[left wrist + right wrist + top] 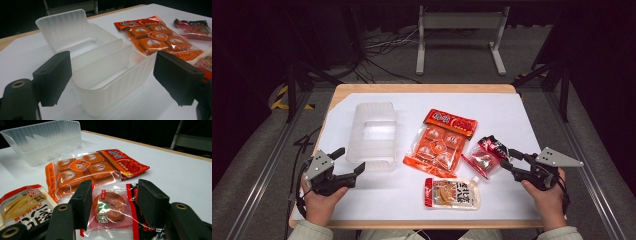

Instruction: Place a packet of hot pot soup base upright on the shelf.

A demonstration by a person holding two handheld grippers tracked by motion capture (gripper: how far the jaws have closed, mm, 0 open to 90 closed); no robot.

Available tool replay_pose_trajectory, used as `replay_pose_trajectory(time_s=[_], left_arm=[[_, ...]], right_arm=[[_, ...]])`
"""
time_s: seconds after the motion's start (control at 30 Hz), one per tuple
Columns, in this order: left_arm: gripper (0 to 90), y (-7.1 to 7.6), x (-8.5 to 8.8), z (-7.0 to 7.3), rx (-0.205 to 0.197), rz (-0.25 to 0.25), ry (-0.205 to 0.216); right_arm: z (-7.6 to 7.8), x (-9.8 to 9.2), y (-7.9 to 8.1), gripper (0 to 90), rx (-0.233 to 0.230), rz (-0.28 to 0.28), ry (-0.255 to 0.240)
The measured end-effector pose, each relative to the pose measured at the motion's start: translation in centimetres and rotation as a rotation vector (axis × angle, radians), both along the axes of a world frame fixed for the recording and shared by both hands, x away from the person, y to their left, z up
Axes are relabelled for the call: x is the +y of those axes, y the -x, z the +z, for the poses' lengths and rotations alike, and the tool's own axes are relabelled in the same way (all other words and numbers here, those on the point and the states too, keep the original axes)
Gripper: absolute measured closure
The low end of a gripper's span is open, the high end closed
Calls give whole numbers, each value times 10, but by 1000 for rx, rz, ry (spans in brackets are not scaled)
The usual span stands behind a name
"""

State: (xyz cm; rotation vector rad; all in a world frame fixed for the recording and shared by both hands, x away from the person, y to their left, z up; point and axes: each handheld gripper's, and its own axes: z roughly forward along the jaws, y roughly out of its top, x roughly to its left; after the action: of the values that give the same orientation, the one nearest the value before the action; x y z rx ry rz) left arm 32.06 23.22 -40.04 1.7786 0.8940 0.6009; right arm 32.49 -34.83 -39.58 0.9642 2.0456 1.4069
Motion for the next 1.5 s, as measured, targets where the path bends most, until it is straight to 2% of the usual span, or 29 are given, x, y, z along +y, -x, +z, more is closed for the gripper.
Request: replay_pose_trajectory(time_s=[0.13,0.3,0.5,0.8,0.93,1.1,1.3,1.5], left_arm=[[159,0,0,1,17,-6,39],[165,1,-5,1,-2,-23,-5],[168,1,-8,2,-6,-33,-2],[169,-2,-8,1,11,-44,17],[172,-1,-8,0,14,-44,20],[158,-2,-7,0,11,-42,24],[151,-3,-7,-1,16,-33,20],[119,-5,-7,-2,27,-34,37]], right_arm=[[2,3,-4,468,8,-3,0],[4,11,-9,463,13,16,13],[9,15,-17,434,34,21,4],[13,28,-41,409,86,28,11],[16,32,-53,405,90,25,15],[17,38,-68,342,115,18,33],[18,41,-80,330,117,16,30],[19,46,-98,327,135,20,44]])
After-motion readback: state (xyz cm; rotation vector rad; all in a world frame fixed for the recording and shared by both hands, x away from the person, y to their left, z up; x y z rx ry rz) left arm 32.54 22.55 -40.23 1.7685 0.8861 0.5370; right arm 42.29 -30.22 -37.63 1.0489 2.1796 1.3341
